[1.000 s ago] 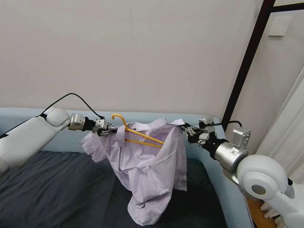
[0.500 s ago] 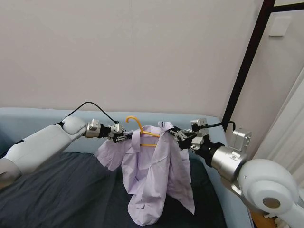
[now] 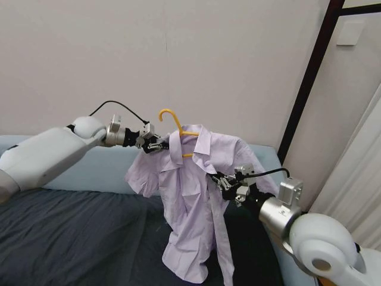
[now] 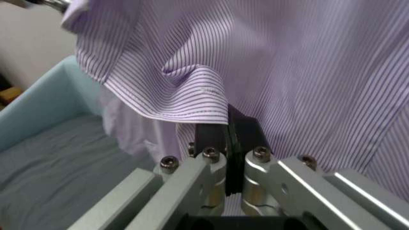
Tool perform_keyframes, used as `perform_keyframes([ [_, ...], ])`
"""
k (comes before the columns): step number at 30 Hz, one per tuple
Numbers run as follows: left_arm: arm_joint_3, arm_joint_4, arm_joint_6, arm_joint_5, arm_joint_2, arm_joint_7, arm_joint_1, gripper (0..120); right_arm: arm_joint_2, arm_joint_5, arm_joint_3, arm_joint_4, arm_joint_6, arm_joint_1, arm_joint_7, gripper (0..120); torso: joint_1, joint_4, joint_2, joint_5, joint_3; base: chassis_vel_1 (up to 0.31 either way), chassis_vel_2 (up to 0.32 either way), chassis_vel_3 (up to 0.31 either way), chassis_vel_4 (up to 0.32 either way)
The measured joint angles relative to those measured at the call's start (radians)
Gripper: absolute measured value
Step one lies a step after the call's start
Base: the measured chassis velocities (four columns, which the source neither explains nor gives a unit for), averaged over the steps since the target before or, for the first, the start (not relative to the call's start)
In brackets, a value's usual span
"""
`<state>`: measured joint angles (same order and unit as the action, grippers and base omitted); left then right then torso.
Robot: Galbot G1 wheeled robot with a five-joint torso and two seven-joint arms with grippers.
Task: Pick up the clothes from the sofa and hang them on the clothes hanger.
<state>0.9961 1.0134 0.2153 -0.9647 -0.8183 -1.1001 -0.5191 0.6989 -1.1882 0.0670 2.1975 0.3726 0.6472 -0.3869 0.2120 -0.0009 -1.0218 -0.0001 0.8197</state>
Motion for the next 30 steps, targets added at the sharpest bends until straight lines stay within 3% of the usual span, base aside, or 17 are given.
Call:
perform_keyframes([
  [10,0.035,-0.033,-0.014,0.096,-0.030,0.000,-0.091,0,0.004,0.067,-0.005,0.041,-0.003,0.026,-0.018,0,0.000,-0.0001,0.000,-0.0006,0.000,0.000,0.000,0.000,0.000],
  [15,0.040,-0.053,-0.040,0.121,-0.049,0.077,-0.097,0,-0.020,0.138,-0.050,0.093,0.013,0.096,-0.028,18,0.000,-0.0003,0.000,-0.0006,0.000,0.000,0.000,0.000,0.000],
  [19,0.043,-0.018,-0.074,0.105,-0.052,0.158,-0.092,0,-0.036,0.227,-0.072,0.089,-0.001,0.149,-0.051,36,0.000,-0.0006,0.000,-0.0002,0.000,0.000,0.000,0.000,0.000],
  [30,0.086,0.105,-0.159,0.066,-0.033,0.283,-0.066,0,-0.025,0.251,-0.058,0.080,-0.024,0.040,-0.170,73,0.000,0.0001,0.000,-0.0006,0.000,0.000,0.000,0.000,0.000],
])
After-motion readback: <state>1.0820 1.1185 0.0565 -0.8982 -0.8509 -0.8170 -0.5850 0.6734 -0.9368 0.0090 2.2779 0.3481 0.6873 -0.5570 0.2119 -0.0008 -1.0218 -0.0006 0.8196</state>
